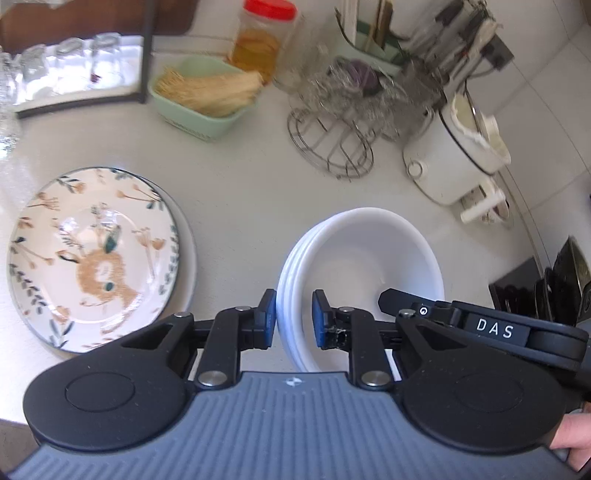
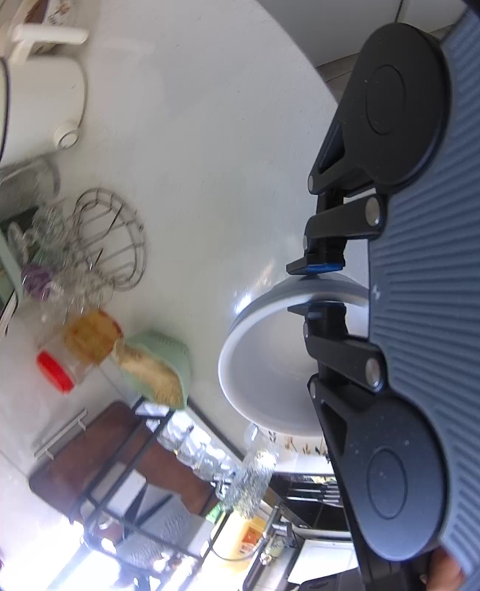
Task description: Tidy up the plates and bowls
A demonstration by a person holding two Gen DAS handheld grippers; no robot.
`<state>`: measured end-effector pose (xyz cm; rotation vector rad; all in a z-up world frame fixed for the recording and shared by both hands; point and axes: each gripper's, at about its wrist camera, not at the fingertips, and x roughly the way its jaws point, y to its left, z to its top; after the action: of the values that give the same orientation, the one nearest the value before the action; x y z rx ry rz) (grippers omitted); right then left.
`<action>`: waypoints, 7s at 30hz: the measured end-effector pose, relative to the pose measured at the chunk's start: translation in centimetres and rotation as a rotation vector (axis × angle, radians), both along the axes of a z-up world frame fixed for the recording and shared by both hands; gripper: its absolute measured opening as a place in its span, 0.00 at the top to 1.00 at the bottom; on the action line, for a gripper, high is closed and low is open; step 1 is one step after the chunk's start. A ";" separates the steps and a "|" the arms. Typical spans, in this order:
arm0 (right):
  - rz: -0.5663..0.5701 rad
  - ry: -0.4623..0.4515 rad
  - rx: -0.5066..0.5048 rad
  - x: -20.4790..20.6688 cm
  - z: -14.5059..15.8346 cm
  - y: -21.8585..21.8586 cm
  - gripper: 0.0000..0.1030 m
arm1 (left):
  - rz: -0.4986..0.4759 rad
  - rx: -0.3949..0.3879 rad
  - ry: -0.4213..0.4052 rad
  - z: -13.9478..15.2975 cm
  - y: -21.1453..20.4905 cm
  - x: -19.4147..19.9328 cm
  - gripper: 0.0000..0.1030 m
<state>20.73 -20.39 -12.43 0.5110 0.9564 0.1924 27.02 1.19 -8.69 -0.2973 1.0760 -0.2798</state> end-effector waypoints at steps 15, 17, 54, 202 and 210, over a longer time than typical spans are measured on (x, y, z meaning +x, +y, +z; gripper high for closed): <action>0.075 -0.048 0.004 0.5 2.9 4.9 0.82 | 0.107 -0.037 -0.042 3.4 5.7 -1.2 0.77; 0.080 -0.046 0.007 0.6 3.1 5.9 0.82 | 0.122 -0.047 -0.041 3.4 6.9 -1.4 0.77; 0.035 0.033 -0.054 5.2 -2.2 20.3 0.82 | 0.042 -0.081 0.020 -4.1 22.2 4.4 0.77; 0.120 -0.521 -0.267 -24.7 7.9 6.7 0.00 | 0.227 0.249 -0.332 10.7 9.2 -32.1 0.03; 0.117 -0.520 -0.265 -25.0 7.9 6.3 0.00 | 0.216 0.244 -0.335 10.7 8.5 -32.4 0.03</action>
<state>-4.29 -14.08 -4.51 0.1443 0.4913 0.2826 -5.37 9.65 2.01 -0.1385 0.7297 -0.0019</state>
